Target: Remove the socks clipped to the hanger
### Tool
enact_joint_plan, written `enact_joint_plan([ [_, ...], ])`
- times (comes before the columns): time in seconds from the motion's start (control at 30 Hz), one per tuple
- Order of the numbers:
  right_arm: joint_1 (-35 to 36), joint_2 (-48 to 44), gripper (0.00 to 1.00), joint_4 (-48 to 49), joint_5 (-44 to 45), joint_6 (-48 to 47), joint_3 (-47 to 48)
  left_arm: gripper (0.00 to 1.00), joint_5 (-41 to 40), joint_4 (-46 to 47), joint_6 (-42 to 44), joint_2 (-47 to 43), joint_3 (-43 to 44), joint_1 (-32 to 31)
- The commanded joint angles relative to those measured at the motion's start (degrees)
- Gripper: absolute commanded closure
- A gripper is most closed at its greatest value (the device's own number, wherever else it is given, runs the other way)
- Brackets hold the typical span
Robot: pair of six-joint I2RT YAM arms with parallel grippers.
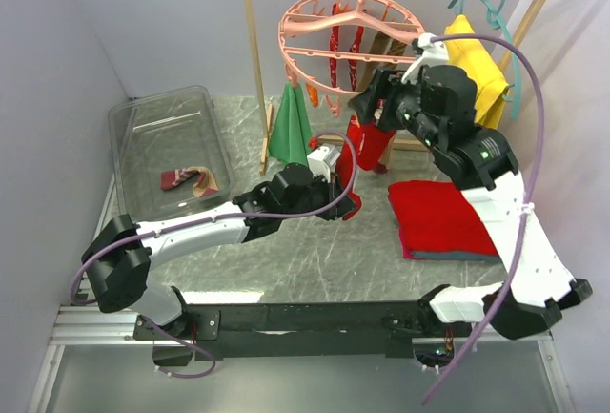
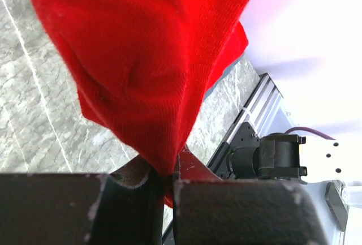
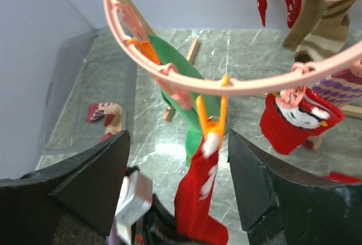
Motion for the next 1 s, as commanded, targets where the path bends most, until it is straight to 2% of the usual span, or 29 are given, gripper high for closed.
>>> enact_joint_plan([
  [0.0, -0.2, 3.9, 0.26, 0.0, 1.8, -0.2, 3.0, 0.99, 1.6, 2.1, -0.8, -2.4, -0.7, -0.4],
  [0.33, 0.0, 6.7, 0.29, 1.7, 2.9, -0.3, 0.4, 0.99, 1.4, 1.7, -0.9, -4.4, -1.6, -0.5],
  [0.67, 2.6, 10.4, 0.30, 1.5, 7.3, -1.7, 2.9, 0.99, 1.5, 1.6, -1.1, -4.7, -1.5, -0.6],
  [0.97, 4.0, 10.5, 0.32, 4.6, 7.6, -2.9, 2.2, 0.99, 1.6, 1.2, -1.4, -5.3, -1.4, -0.7],
])
